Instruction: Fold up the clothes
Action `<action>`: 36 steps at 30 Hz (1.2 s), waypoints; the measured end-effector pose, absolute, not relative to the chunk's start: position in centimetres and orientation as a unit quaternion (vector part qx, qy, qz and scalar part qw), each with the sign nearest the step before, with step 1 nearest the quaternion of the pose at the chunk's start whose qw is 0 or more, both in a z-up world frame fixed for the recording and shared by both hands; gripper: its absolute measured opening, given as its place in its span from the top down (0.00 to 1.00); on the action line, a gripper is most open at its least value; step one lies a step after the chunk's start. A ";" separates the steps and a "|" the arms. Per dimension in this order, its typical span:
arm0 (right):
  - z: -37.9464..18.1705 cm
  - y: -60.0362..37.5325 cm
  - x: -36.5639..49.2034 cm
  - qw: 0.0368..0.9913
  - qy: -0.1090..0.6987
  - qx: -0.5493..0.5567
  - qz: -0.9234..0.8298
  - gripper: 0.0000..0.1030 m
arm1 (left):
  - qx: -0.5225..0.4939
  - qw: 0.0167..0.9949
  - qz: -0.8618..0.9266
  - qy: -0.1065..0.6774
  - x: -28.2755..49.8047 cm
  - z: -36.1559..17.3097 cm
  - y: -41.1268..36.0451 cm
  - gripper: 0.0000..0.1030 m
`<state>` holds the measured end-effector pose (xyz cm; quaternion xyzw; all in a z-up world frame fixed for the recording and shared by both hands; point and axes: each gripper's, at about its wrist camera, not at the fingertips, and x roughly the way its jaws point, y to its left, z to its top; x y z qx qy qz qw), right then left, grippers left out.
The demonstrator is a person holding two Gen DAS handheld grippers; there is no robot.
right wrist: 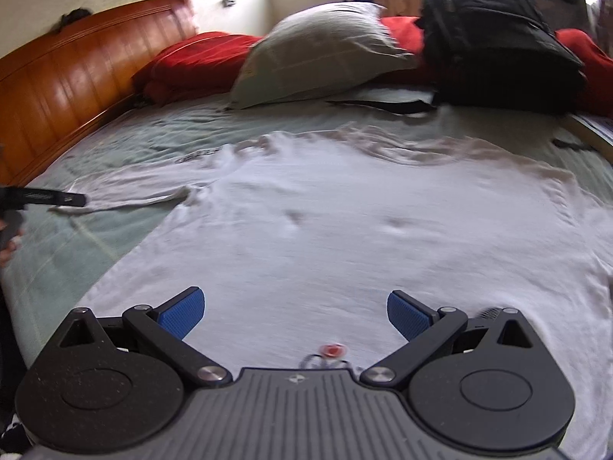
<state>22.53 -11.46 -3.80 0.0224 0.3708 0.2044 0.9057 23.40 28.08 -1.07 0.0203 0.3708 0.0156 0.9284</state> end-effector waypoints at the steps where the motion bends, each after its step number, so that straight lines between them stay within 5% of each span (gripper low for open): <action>1: -3.9 -11.9 22.6 0.907 0.373 0.026 0.196 0.00 | 0.036 0.930 -0.003 0.365 22.9 -0.4 26.4 0.01; 8: -3.7 -15.9 22.1 0.915 0.369 0.042 0.156 0.00 | 0.113 0.927 -0.148 0.325 20.3 1.4 13.7 0.01; 17: -4.8 -24.4 21.9 0.921 0.370 0.092 0.084 0.00 | 0.131 0.903 -0.184 0.364 18.4 -4.0 2.6 0.01; 36: -6.1 -21.7 15.8 0.919 0.342 -0.025 0.196 0.00 | 0.084 0.912 -0.123 0.382 13.8 -5.8 3.7 0.01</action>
